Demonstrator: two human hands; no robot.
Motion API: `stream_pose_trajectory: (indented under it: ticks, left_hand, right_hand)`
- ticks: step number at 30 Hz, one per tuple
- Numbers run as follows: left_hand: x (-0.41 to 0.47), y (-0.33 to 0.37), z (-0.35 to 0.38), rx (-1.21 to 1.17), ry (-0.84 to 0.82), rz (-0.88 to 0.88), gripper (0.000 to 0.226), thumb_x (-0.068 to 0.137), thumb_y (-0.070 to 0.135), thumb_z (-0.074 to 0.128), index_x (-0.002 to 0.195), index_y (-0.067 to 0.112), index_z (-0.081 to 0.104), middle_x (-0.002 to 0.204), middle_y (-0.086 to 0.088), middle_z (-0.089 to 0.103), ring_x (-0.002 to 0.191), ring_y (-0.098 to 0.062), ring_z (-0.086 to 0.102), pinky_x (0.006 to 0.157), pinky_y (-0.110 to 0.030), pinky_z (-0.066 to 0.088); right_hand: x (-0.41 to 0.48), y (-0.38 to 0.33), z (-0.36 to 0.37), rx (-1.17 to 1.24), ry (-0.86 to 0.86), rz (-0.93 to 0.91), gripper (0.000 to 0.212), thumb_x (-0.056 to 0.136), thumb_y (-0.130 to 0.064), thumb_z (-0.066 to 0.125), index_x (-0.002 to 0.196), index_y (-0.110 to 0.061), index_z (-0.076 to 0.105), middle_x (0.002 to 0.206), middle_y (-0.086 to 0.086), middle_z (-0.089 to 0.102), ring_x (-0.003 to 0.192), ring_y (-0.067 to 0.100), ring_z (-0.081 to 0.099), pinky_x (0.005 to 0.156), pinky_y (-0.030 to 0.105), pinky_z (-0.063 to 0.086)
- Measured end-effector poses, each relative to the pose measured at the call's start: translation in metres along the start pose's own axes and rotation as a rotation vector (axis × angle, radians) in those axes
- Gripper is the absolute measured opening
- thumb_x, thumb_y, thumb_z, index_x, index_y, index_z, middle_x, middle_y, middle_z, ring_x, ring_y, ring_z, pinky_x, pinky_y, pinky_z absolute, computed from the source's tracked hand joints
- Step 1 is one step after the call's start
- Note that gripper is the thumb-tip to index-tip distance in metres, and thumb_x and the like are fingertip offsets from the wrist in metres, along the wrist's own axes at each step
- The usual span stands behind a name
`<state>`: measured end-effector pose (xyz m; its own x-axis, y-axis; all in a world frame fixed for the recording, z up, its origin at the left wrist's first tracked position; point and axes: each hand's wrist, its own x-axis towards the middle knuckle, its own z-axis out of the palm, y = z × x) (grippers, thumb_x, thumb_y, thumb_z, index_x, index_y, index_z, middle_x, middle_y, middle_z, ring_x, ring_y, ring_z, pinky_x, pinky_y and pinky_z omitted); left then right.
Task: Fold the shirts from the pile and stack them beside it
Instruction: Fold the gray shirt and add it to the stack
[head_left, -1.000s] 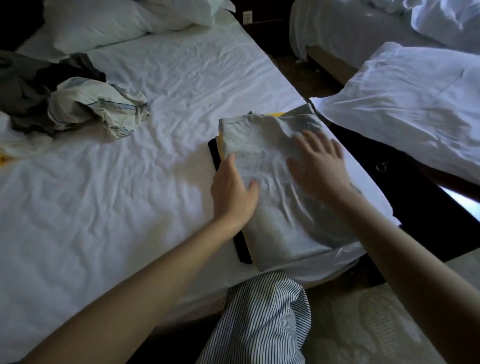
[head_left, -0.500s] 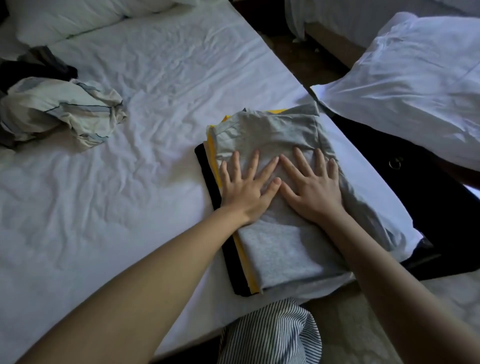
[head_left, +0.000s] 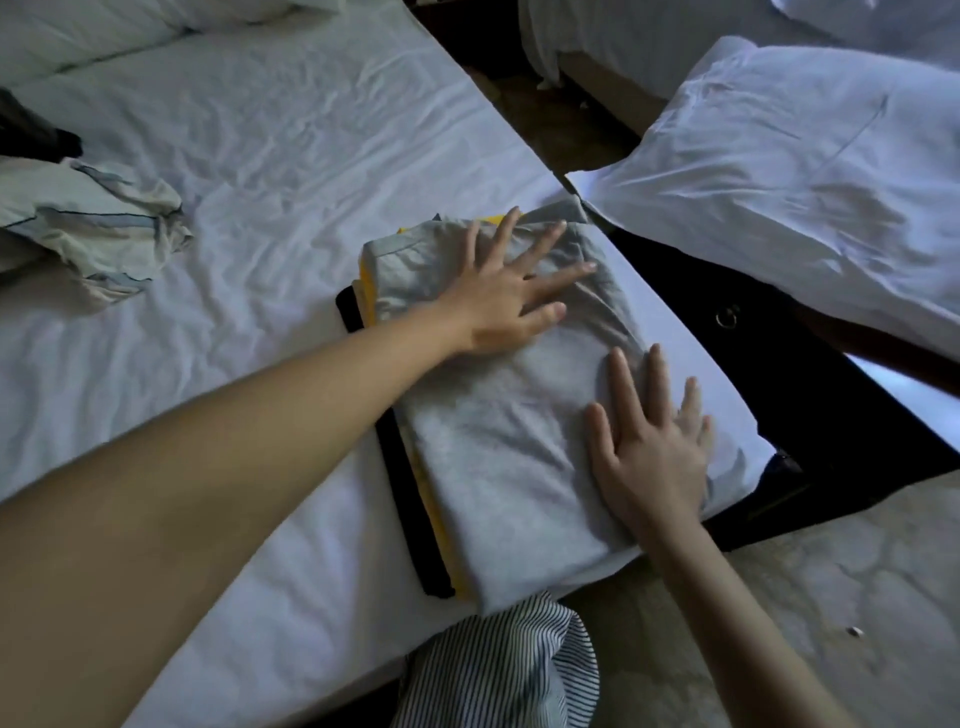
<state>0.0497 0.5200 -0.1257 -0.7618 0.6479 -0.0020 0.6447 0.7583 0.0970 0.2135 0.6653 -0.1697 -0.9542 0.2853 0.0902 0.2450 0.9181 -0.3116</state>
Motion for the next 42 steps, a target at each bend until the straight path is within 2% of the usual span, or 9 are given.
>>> stream_pose_trajectory:
  ticks: [10, 18, 21, 25, 30, 33, 35, 38, 42]
  left_hand:
    - [0.033, -0.035, 0.035, -0.106, -0.038, -0.086, 0.058, 0.086, 0.066, 0.019, 0.142, 0.058, 0.006, 0.158, 0.02, 0.003, 0.147, -0.021, -0.007, 0.116, -0.049, -0.006]
    - [-0.035, 0.008, 0.034, -0.124, 0.036, -0.266, 0.066, 0.088, 0.054, 0.007, 0.151, 0.034, 0.004, 0.16, 0.005, 0.001, 0.148, -0.018, -0.002, 0.117, -0.037, -0.003]
    - [-0.089, 0.043, 0.041, -0.013, -0.024, -0.085, 0.073, 0.078, 0.06, -0.004, 0.148, 0.04, -0.001, 0.16, 0.001, -0.003, 0.147, -0.028, -0.004, 0.116, -0.046, -0.004]
    - [-0.156, 0.073, 0.058, 0.07, 0.069, 0.263, 0.052, 0.086, 0.05, 0.03, 0.133, 0.041, 0.05, 0.15, -0.008, 0.038, 0.137, -0.043, 0.03, 0.112, -0.056, 0.016]
    - [-0.187, 0.06, 0.053, 0.09, 0.066, 0.694, 0.039, 0.086, 0.044, 0.04, 0.092, 0.027, 0.075, 0.121, -0.003, 0.065, 0.122, -0.044, 0.05, 0.098, -0.073, 0.027]
    - [-0.186, 0.049, 0.034, -0.283, 0.134, 0.477, 0.044, 0.088, 0.039, 0.04, 0.114, 0.018, 0.069, 0.128, -0.007, 0.062, 0.125, -0.03, 0.05, 0.107, -0.058, 0.027]
    - [-0.183, 0.033, 0.026, -0.319, 0.104, 0.197, 0.06, 0.086, 0.05, 0.028, 0.137, 0.027, 0.05, 0.148, 0.0, 0.041, 0.14, -0.018, 0.029, 0.113, -0.045, 0.011]
    - [-0.186, 0.006, 0.03, -0.14, -0.173, -0.061, 0.068, 0.083, 0.066, 0.006, 0.148, 0.044, 0.012, 0.16, 0.011, 0.002, 0.146, -0.008, -0.003, 0.116, -0.048, 0.0]
    - [-0.195, -0.002, 0.033, -0.088, -0.14, -0.121, 0.082, 0.072, 0.064, -0.009, 0.149, 0.041, 0.007, 0.16, 0.009, 0.0, 0.147, -0.01, -0.002, 0.116, -0.046, 0.002]
  right_hand:
    - [0.023, 0.008, 0.02, 0.099, 0.003, 0.009, 0.067, 0.084, -0.063, 0.01, 0.147, -0.042, 0.019, 0.156, 0.002, 0.024, 0.137, 0.03, 0.031, 0.112, 0.046, 0.024]
    - [0.017, 0.007, 0.009, 0.122, -0.004, -0.045, 0.069, 0.083, -0.062, 0.0, 0.148, -0.042, 0.016, 0.158, 0.002, 0.017, 0.136, 0.031, 0.029, 0.112, 0.042, 0.02]
    - [0.017, 0.008, 0.005, 0.113, -0.039, -0.033, 0.069, 0.083, -0.063, 0.001, 0.147, -0.043, 0.015, 0.158, 0.001, 0.015, 0.137, 0.033, 0.028, 0.112, 0.042, 0.019]
    - [0.012, 0.004, -0.004, 0.028, -0.125, 0.007, 0.061, 0.089, -0.056, 0.003, 0.148, -0.042, 0.009, 0.16, -0.001, 0.006, 0.143, 0.032, 0.013, 0.116, 0.045, 0.003]
    - [0.001, -0.011, -0.016, -0.155, -0.087, -0.04, 0.055, 0.098, -0.051, 0.011, 0.15, -0.035, 0.011, 0.16, 0.001, -0.002, 0.145, 0.029, -0.011, 0.108, 0.047, -0.023]
    - [-0.02, -0.034, -0.012, -0.162, 0.081, -0.256, 0.058, 0.092, -0.046, 0.023, 0.14, -0.023, 0.045, 0.151, 0.009, 0.035, 0.141, 0.034, 0.024, 0.111, 0.04, -0.016]
    - [-0.041, -0.048, 0.003, -0.133, 0.011, -0.373, 0.055, 0.094, -0.044, 0.025, 0.134, -0.019, 0.053, 0.141, 0.01, 0.048, 0.133, 0.037, 0.038, 0.112, 0.039, -0.004]
    - [-0.068, -0.061, 0.019, -0.145, -0.154, -0.379, 0.074, 0.096, -0.054, -0.004, 0.144, -0.017, 0.038, 0.151, 0.012, 0.033, 0.14, 0.035, 0.014, 0.112, 0.044, -0.008]
    - [-0.075, -0.082, 0.013, -0.099, -0.318, -0.461, 0.1, 0.067, -0.07, -0.03, 0.151, -0.026, 0.001, 0.159, 0.009, -0.004, 0.143, 0.035, -0.016, 0.107, 0.044, -0.025]
